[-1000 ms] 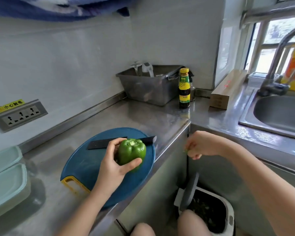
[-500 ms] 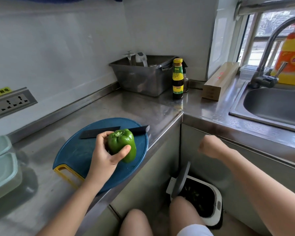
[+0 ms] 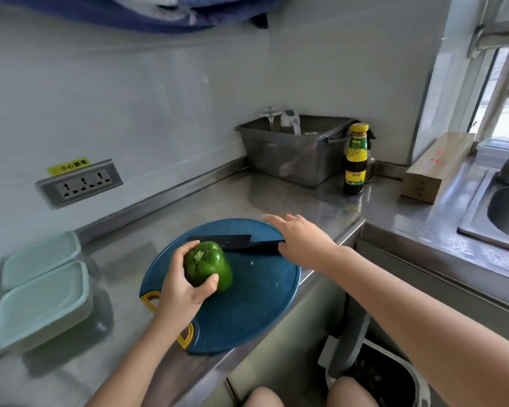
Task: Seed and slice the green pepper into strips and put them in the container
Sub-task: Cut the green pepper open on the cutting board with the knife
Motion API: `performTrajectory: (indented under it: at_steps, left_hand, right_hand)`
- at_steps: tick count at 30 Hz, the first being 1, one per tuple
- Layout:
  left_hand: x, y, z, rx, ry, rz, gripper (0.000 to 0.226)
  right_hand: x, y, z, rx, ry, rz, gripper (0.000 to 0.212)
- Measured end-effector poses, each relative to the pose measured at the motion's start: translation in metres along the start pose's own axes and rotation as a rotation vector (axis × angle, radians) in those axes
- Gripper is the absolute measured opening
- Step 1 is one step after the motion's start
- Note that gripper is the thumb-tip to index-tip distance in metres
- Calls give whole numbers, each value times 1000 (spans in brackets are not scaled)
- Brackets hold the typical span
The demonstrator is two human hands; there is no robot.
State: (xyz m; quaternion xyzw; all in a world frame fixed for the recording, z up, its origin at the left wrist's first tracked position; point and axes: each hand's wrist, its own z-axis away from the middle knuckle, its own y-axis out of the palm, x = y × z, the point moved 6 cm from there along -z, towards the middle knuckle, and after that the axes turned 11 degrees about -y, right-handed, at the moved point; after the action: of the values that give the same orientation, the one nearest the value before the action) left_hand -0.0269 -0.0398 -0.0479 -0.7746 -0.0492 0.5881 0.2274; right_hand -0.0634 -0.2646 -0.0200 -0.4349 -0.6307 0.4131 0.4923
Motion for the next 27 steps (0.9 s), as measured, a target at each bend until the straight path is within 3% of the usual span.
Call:
performTrajectory:
  at_steps: [2,4,9,12,16,22,27]
  left_hand:
    - [4,-4,-2,-18,16,-23,70]
    - [4,-5,-3,-17,39,-59,70]
    - [4,1,-6,-52,1,-40,69]
    - [4,0,-10,-91,4,-87,60]
    - [2,-5,-7,-87,106,-119,51]
    - [-3,-3,3,-210,183,-218,39]
    - [-5,-6,7,-270,234,-226,40]
  right_hand:
    - [2,19,-14,105,39,64,69]
    - [6,31,-23,154,48,151,60]
    - [23,39,-40,110,-71,311,41]
    - [25,40,-45,104,-61,244,29]
    - [27,24,-44,39,-40,191,31]
    - [44,-9,-7,-97,8,-327,34]
    - [59,4,29,-104,-12,-419,34]
